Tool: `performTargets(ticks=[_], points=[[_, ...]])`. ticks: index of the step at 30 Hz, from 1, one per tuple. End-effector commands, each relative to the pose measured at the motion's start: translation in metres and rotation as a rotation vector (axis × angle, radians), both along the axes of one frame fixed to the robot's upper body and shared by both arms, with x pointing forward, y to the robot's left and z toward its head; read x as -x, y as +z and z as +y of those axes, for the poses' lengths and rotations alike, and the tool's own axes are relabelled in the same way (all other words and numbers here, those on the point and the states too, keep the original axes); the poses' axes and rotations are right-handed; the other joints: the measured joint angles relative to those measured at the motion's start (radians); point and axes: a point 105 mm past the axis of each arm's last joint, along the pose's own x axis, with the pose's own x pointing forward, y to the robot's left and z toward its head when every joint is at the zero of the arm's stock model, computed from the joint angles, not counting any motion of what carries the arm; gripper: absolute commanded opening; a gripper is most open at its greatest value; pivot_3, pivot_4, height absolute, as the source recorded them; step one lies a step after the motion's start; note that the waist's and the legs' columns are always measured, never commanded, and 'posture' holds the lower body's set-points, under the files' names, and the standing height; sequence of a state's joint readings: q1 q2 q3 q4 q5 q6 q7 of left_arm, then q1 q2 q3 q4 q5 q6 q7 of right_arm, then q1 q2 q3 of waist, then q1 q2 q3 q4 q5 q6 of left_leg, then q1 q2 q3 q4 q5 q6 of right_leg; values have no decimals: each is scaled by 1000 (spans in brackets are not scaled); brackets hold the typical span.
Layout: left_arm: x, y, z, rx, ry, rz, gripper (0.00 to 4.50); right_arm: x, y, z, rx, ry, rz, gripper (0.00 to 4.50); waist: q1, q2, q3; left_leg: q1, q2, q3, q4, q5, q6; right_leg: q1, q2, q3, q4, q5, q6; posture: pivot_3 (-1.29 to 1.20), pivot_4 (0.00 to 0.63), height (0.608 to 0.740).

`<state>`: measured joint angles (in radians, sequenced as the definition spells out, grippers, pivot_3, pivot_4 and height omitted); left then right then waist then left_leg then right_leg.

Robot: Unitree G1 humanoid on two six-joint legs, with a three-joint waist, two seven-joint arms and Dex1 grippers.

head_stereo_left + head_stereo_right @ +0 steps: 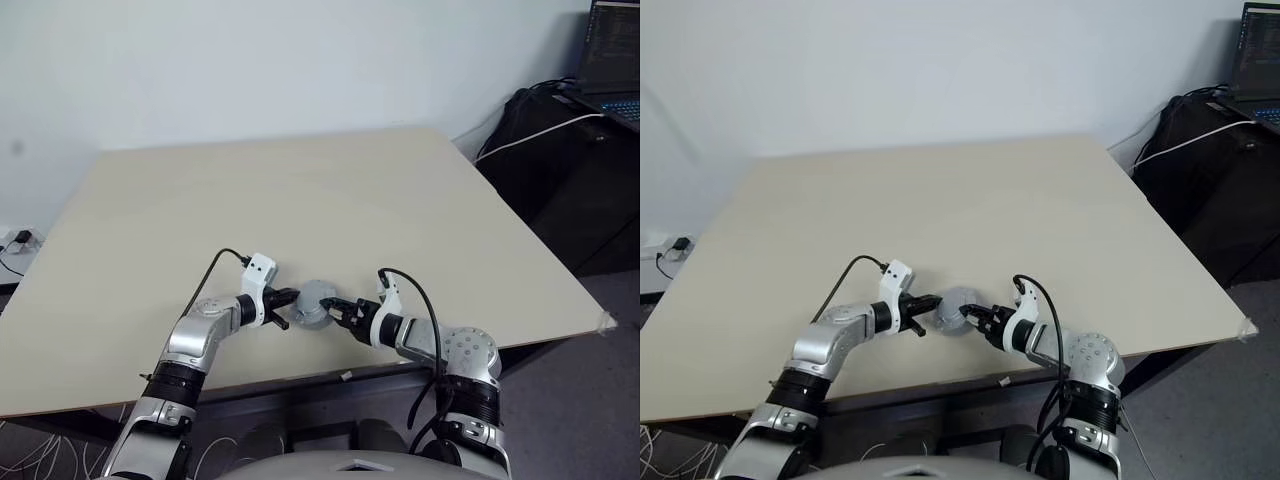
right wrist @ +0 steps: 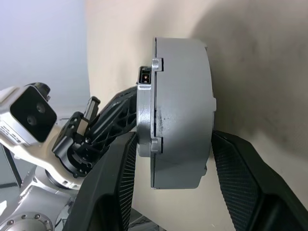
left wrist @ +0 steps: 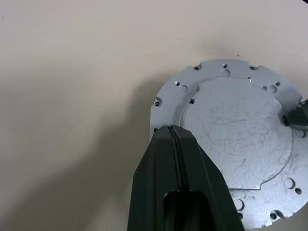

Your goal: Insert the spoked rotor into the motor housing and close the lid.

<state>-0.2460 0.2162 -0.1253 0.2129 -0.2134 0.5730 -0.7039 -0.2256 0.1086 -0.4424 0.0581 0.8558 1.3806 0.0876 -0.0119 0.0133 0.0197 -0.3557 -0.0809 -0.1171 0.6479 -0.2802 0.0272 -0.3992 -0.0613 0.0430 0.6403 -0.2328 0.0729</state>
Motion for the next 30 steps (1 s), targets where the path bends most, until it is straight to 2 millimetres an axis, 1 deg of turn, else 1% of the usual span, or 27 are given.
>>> performTargets(ticks=[1, 4, 5, 7, 11, 15, 16, 19, 24, 27, 28, 30], points=[[-2, 24, -15, 100, 1, -76, 0, -2, 20, 27, -114, 19, -65, 2164, 0, 0, 0, -1, 0, 0, 0, 0, 0, -1, 0, 0, 0, 0, 0, 0, 0, 740], [-11, 50, -9, 220, 122, -160, 0, 0, 18, 26, -112, 12, -59, 2163, 0, -2, 1, -6, 0, 0, 0, 0, 0, -2, 0, 1, 1, 0, 0, 0, 0, 740], [-12, 56, -6, 261, 156, -173, 0, 0, 17, 25, -111, 9, -58, 2162, 1, -2, 1, -8, 0, 0, 0, 0, 0, -7, 0, 0, 1, 0, -1, 0, 0, 740], [-9, 65, -3, 325, 187, -184, 0, 0, 16, 24, -108, 6, -54, 2153, 0, -2, 1, -10, 0, 0, 1, 0, 0, -10, -2, 1, 1, 0, -1, 0, 0, 740], [3, 74, 4, 415, 233, -180, 0, 0, 13, 23, -99, -1, -46, 2153, -8, 0, 1, -11, 2, 2, 0, 0, -1, -9, -2, 3, 2, 1, -2, 0, 0, 740], [17, 71, 14, 518, 313, -122, 0, 0, 12, 22, -97, -7, -45, 2153, -8, 0, 1, -10, 2, 2, 0, 0, -1, -9, 0, 3, 2, 1, -2, 0, 0, 740], [22, 70, 17, 569, 342, -94, 0, -1, 13, 21, -100, -12, -46, 2153, -8, 0, 1, -10, 2, 2, 1, 0, -1, -9, 0, 2, 2, 1, -2, 0, 0, 740], [40, 64, 23, 722, 421, 0, 556, -2, 15, 21, -120, -24, -55, 2153, -8, 0, 1, -10, 2, 3, 2, 0, 0, -9, 1, 1, 1, 1, -2, 0, 0, 740], [68, 48, 27, 882, 533, 135, 2132, -7, 29, 25, -177, -36, -101, 2153, -9, 0, 3, -10, 2, 3, 2, 0, 0, -9, 1, 1, 1, 0, -1, 0, 0, 740], [78, 41, 34, 962, 615, 176, 3204, -9, 36, 28, -196, -35, -120, 2153, -9, 1, 4, -10, 3, 3, 2, 0, 0, -9, 1, 1, 1, -1, -1, 0, 0, 740], [82, 39, 36, 991, 633, 194, 3422, -9, 39, 29, -208, -36, -129, 2153, -9, 1, 5, -10, 3, 3, 3, 0, 0, -9, 1, 1, 1, -1, 0, 0, 0, 740], [88, 37, 37, 1057, 673, 226, 4166, -10, 45, 31, -233, -38, -144, 2153, -9, 1, 5, -10, 2, 3, 3, 0, 0, -9, 1, 1, 1, -3, 3, 0, 0, 740]])
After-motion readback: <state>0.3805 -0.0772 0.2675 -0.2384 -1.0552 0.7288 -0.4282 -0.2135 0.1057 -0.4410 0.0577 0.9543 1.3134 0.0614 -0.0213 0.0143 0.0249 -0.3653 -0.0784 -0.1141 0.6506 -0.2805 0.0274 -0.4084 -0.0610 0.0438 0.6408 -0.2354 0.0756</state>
